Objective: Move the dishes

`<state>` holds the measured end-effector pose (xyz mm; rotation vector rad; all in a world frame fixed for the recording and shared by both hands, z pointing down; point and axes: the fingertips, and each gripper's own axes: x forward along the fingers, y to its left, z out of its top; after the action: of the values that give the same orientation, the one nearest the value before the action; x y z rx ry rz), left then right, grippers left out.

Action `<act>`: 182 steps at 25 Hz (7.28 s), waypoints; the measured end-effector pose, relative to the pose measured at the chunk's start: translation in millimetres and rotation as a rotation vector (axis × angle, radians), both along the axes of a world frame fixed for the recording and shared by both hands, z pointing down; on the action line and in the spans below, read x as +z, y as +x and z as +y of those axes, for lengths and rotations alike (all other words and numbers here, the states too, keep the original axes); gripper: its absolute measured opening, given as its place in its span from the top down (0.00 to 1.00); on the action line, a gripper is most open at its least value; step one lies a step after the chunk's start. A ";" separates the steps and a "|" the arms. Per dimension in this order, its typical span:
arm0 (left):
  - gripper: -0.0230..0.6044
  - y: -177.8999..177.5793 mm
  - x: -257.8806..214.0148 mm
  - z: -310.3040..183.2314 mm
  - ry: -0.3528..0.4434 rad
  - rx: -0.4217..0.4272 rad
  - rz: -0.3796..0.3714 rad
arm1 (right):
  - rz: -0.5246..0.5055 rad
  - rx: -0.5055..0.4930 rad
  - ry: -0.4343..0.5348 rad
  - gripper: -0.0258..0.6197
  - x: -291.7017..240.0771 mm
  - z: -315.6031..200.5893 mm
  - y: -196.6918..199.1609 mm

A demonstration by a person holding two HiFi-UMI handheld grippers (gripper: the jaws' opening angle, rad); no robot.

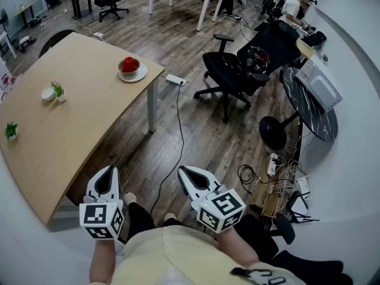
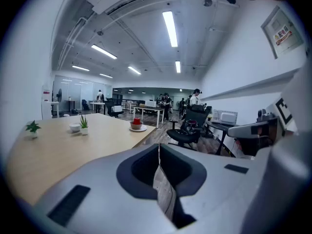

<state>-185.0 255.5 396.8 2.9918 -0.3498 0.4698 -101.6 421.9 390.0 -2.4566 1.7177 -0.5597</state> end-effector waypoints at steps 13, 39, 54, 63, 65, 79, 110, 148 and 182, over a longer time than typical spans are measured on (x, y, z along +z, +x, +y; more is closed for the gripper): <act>0.93 18.4 9.3 23.1 -0.105 0.017 0.005 | -0.008 -0.009 0.015 0.94 6.9 19.1 17.4; 0.93 57.0 26.3 -185.6 -0.134 -0.048 -0.014 | 0.076 -0.204 -0.074 0.70 1.1 -212.5 95.4; 0.93 55.3 37.2 -245.2 -0.152 -0.060 0.002 | 0.122 -0.213 -0.137 0.62 3.0 -285.8 131.5; 0.93 67.3 44.3 -284.7 -0.171 -0.193 0.003 | 0.118 -0.244 -0.154 0.62 12.9 -334.6 192.0; 0.93 80.2 44.6 -291.5 -0.171 -0.212 0.002 | 0.130 -0.250 -0.168 0.62 14.4 -345.1 211.7; 0.93 155.0 42.5 -347.9 -0.177 -0.381 -0.001 | 0.169 -0.322 -0.269 0.59 45.2 -422.8 326.1; 0.71 178.6 52.0 -384.8 -0.180 -0.669 -0.071 | 0.209 -0.615 -0.449 0.54 110.9 -486.4 366.2; 0.62 151.0 -13.7 -400.9 -0.079 -0.504 0.124 | -0.092 -0.499 -0.096 0.58 8.2 -504.2 347.8; 0.62 174.1 -17.7 -363.0 0.234 -0.178 -0.081 | -0.825 -0.888 0.069 0.58 -20.1 -521.8 188.7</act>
<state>-10.9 -107.5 379.1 3.1281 -0.7188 0.5692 87.1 -99.8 369.9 -0.9858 2.1903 -1.2924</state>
